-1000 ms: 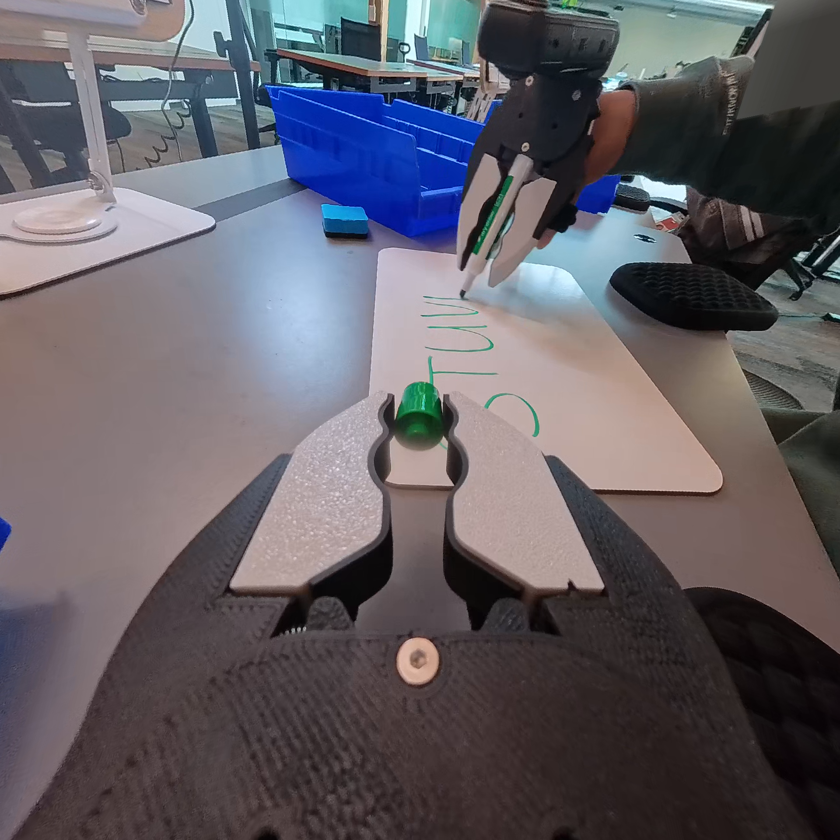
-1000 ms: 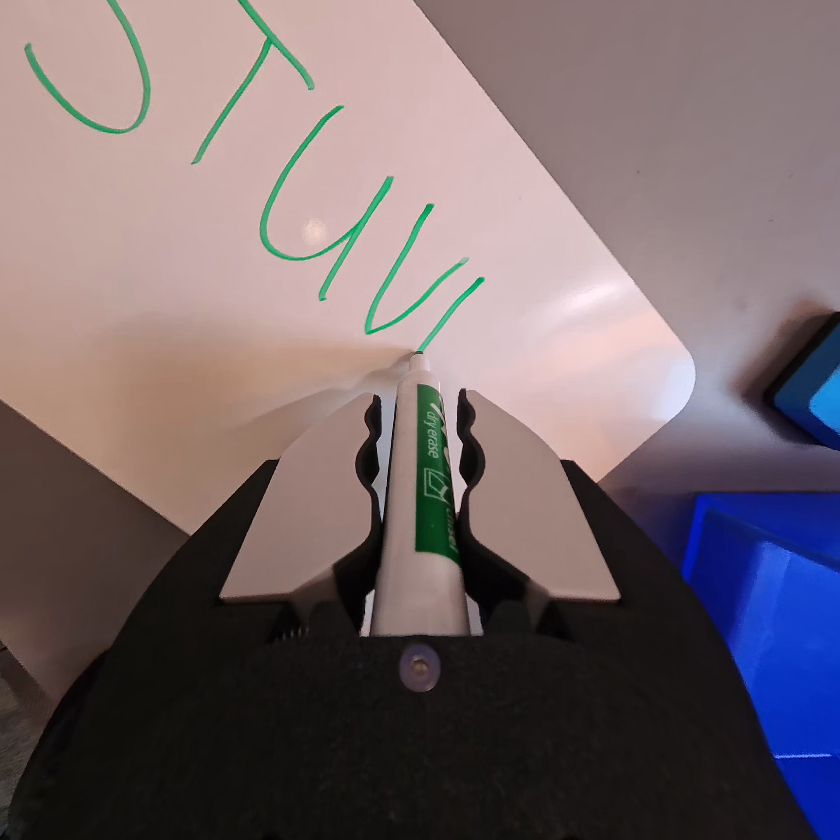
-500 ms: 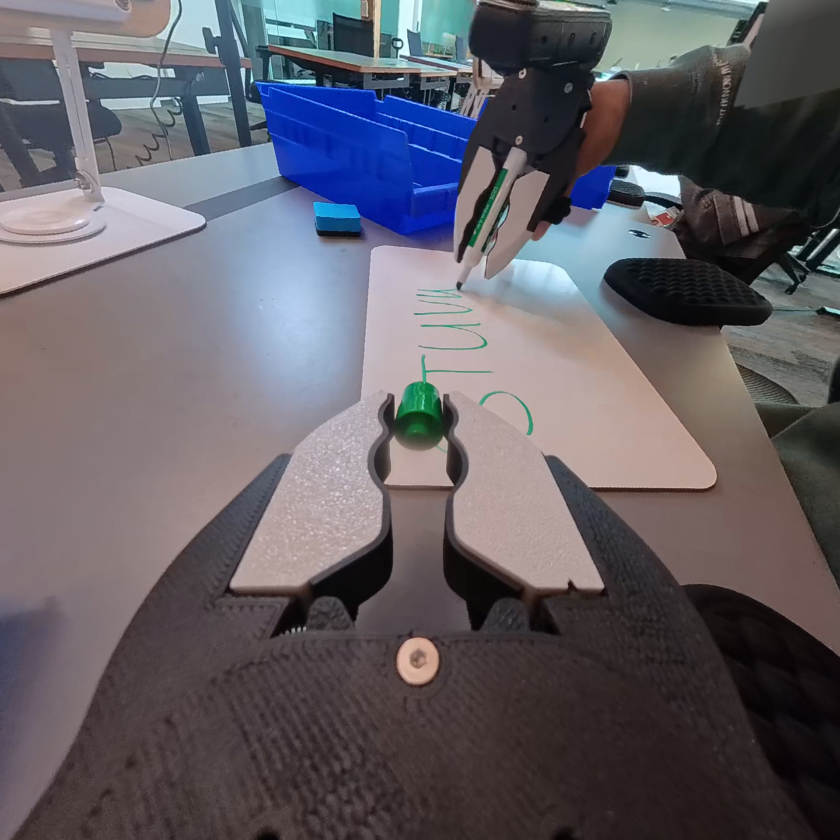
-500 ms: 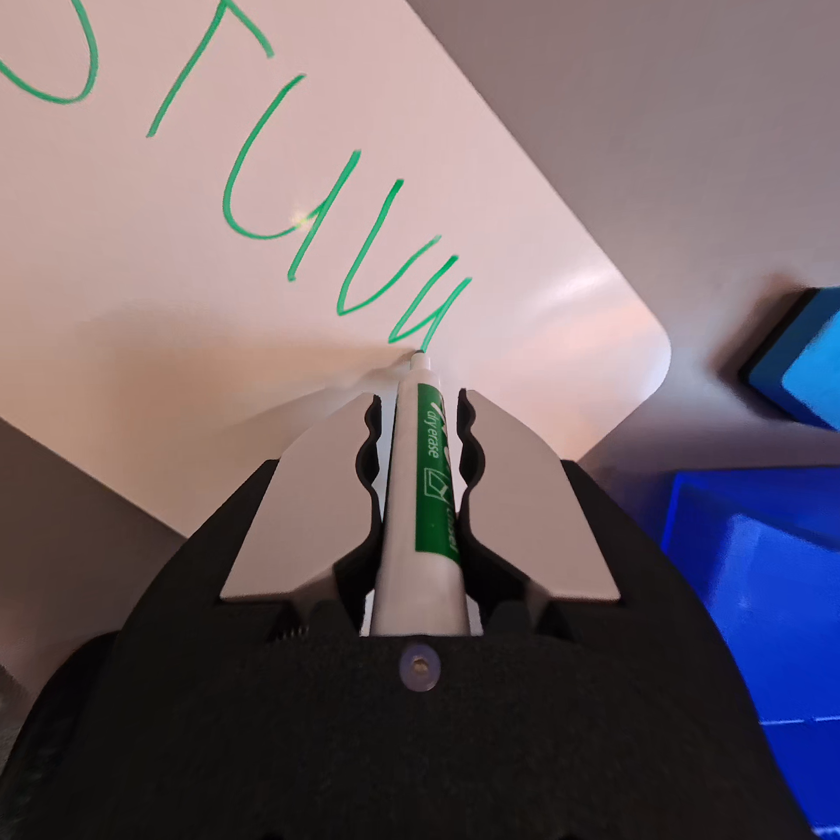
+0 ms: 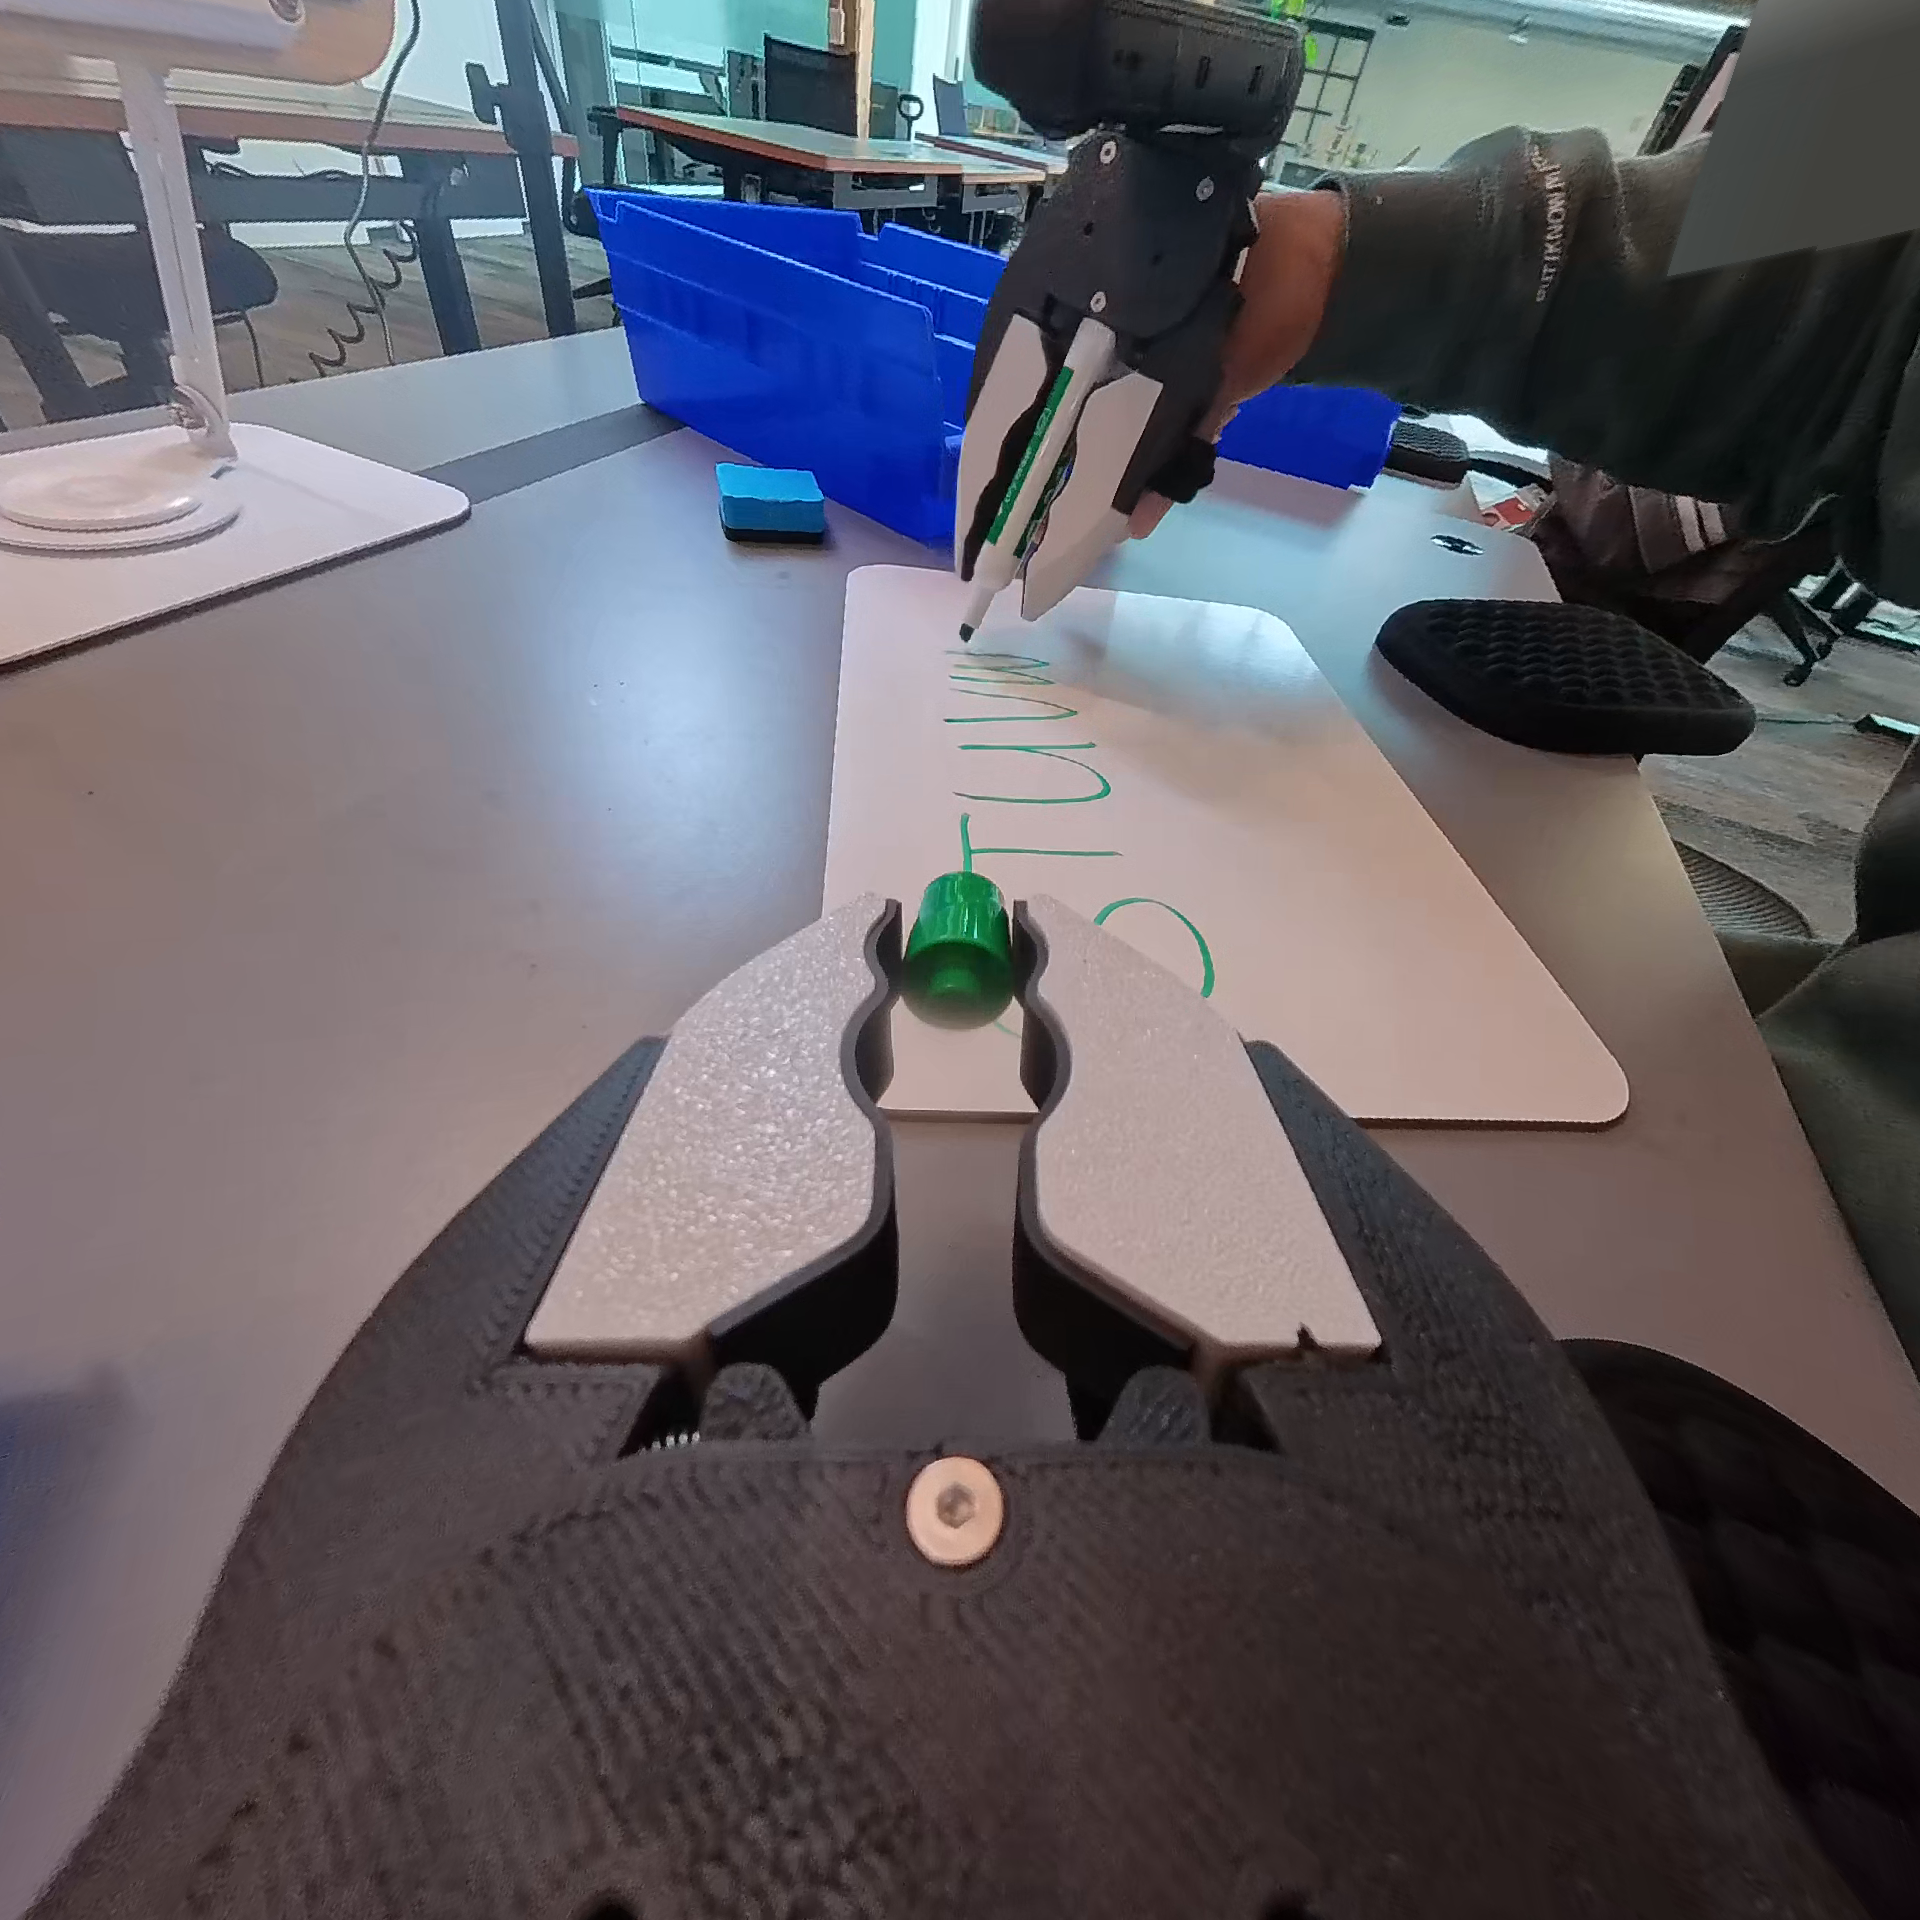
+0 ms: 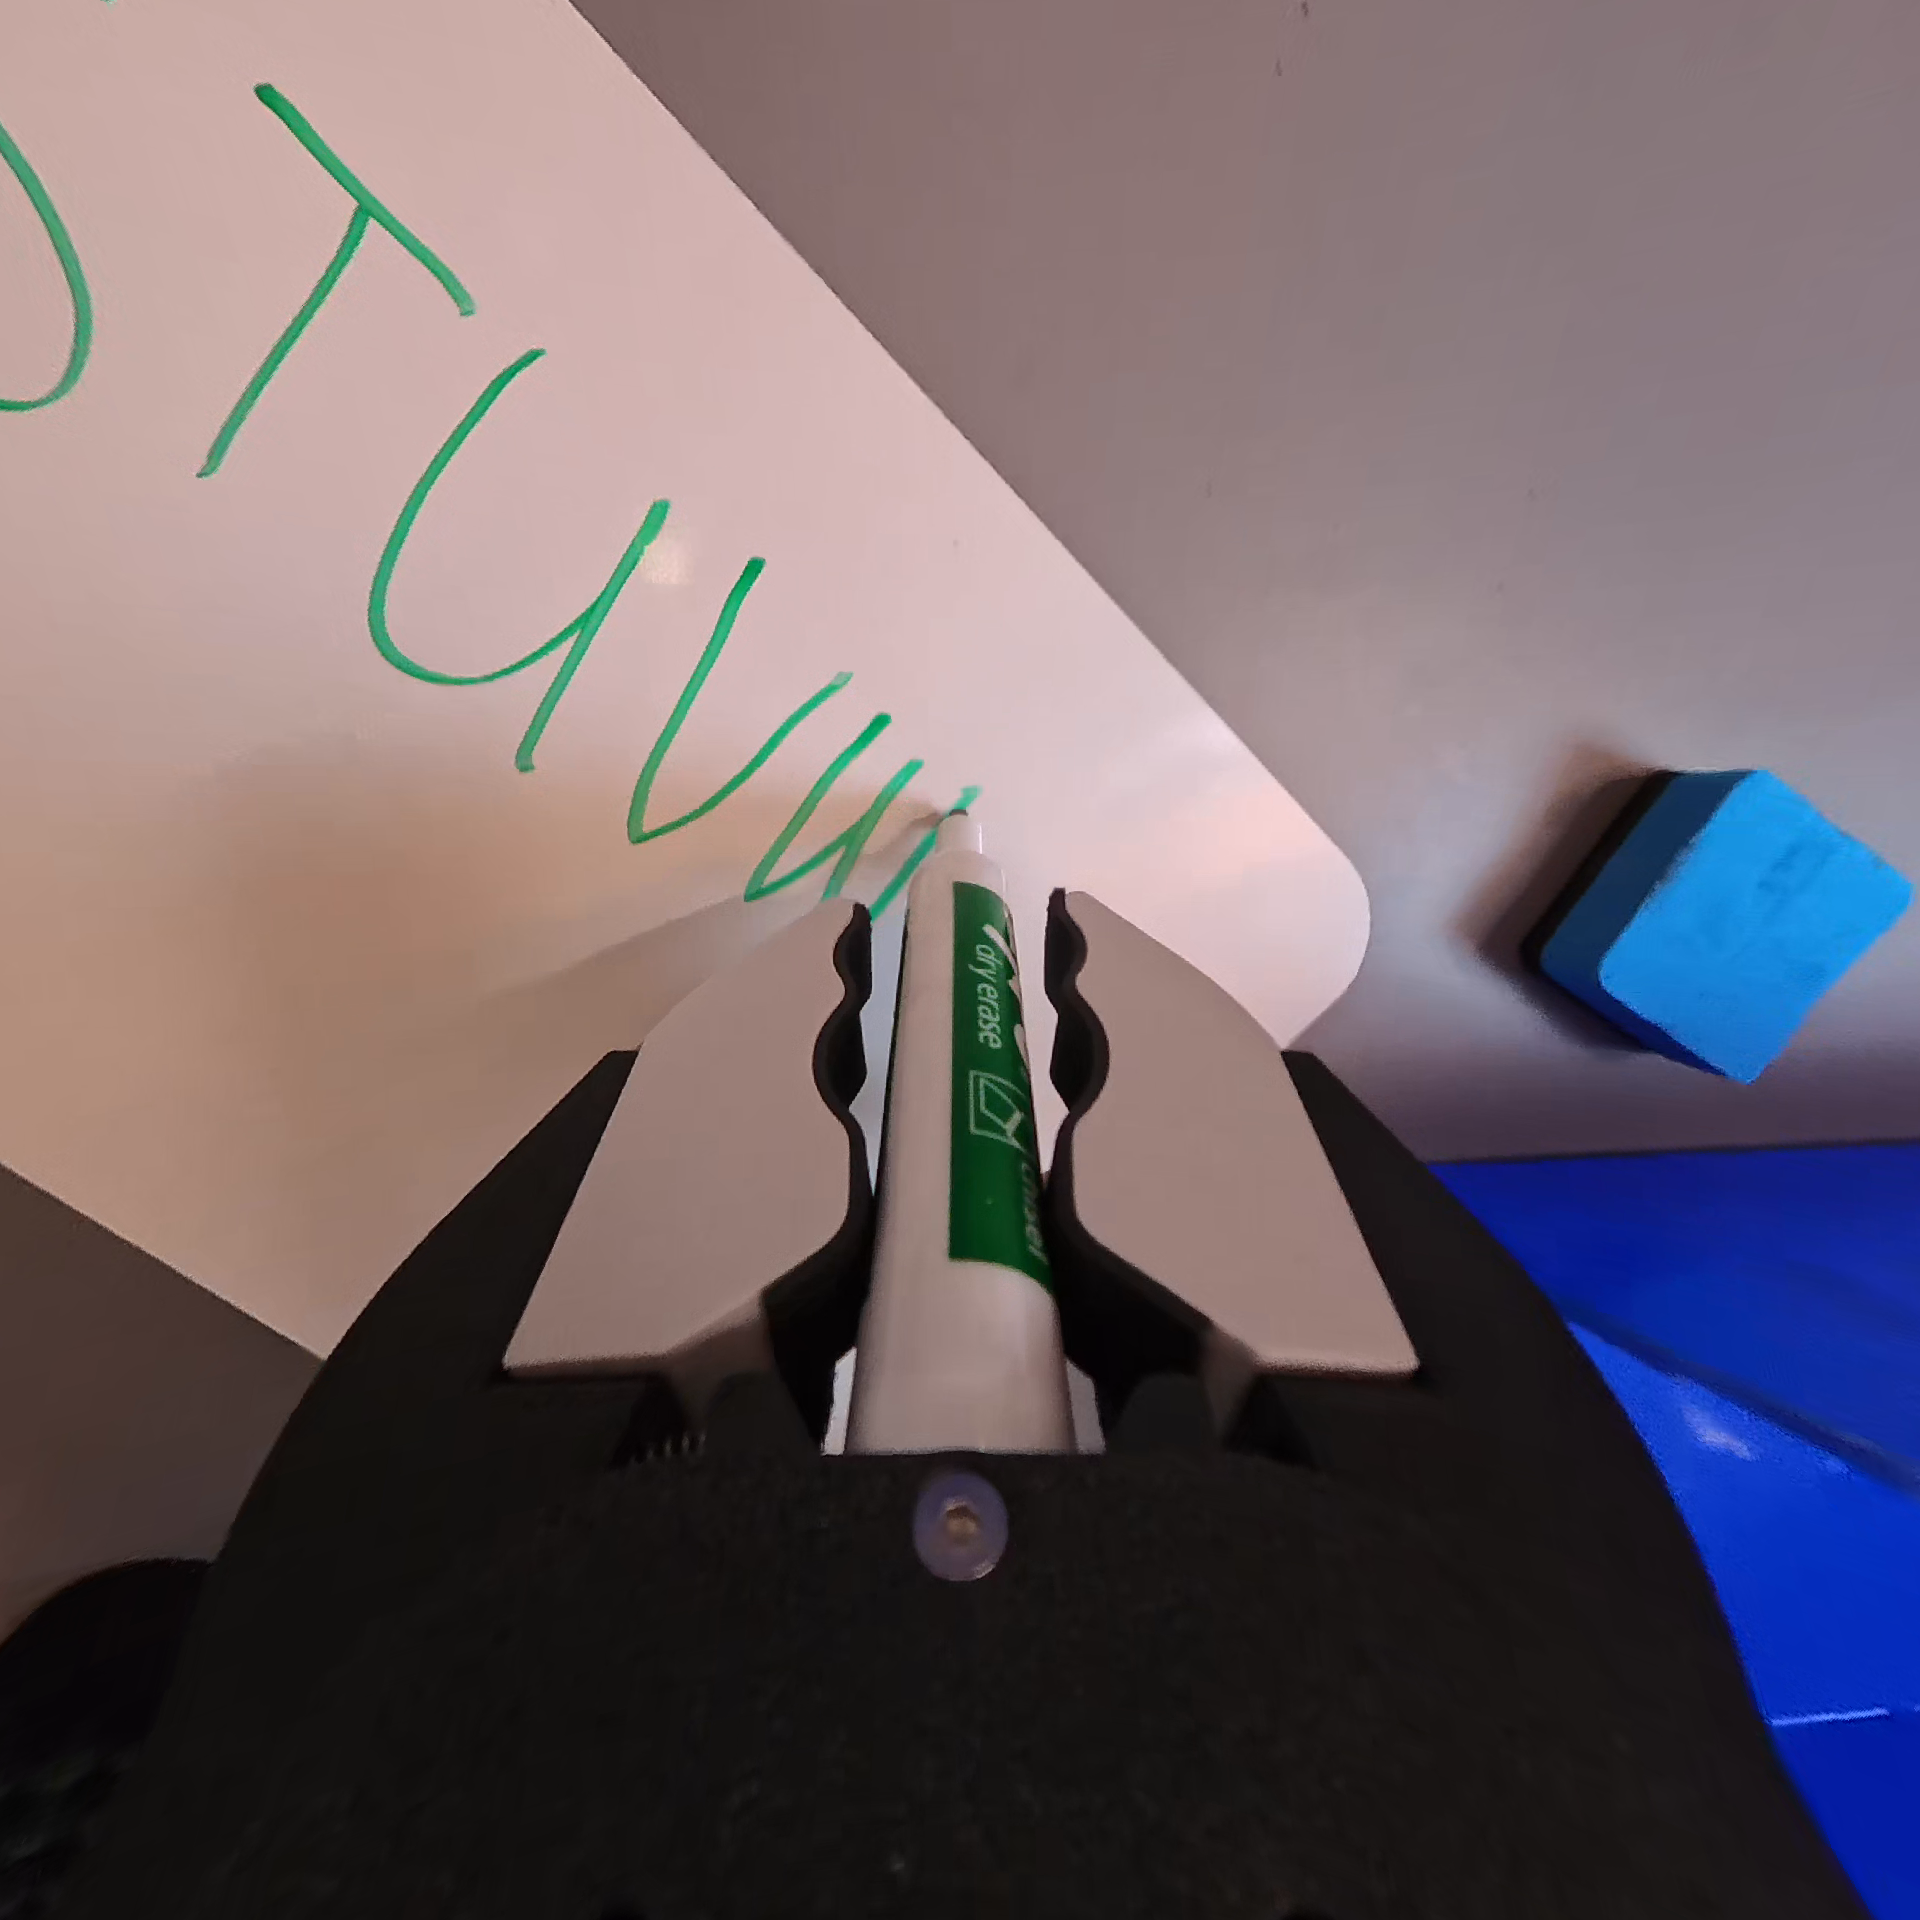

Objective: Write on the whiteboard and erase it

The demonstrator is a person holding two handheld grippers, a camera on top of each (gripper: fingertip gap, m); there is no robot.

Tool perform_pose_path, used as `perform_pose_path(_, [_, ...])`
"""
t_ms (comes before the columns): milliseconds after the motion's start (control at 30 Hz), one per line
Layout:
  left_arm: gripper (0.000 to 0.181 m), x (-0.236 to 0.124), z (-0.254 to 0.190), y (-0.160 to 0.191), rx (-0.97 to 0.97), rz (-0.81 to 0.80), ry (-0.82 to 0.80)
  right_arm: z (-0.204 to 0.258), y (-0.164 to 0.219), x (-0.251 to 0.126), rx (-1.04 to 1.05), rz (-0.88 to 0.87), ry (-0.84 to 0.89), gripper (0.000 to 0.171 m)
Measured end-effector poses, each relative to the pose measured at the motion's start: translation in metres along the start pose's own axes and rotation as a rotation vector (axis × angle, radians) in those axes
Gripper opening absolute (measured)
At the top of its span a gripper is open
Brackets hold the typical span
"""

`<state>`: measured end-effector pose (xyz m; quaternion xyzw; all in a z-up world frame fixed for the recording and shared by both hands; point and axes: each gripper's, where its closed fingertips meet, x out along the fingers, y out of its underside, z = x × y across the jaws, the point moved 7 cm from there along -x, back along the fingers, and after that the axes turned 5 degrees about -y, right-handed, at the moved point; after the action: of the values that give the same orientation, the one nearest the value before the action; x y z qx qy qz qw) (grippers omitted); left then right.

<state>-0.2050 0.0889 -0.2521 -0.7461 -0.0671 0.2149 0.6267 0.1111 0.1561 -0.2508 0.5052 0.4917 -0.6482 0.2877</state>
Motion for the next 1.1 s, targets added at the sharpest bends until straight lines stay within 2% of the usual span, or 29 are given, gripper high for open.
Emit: perform_pose_path(1100, [0.020, 0.0002, -0.0008, 0.0003, 0.000, 0.002, 0.002, -0.0043, 0.0056, -0.0044, 0.013, -0.018, 0.017, 0.033])
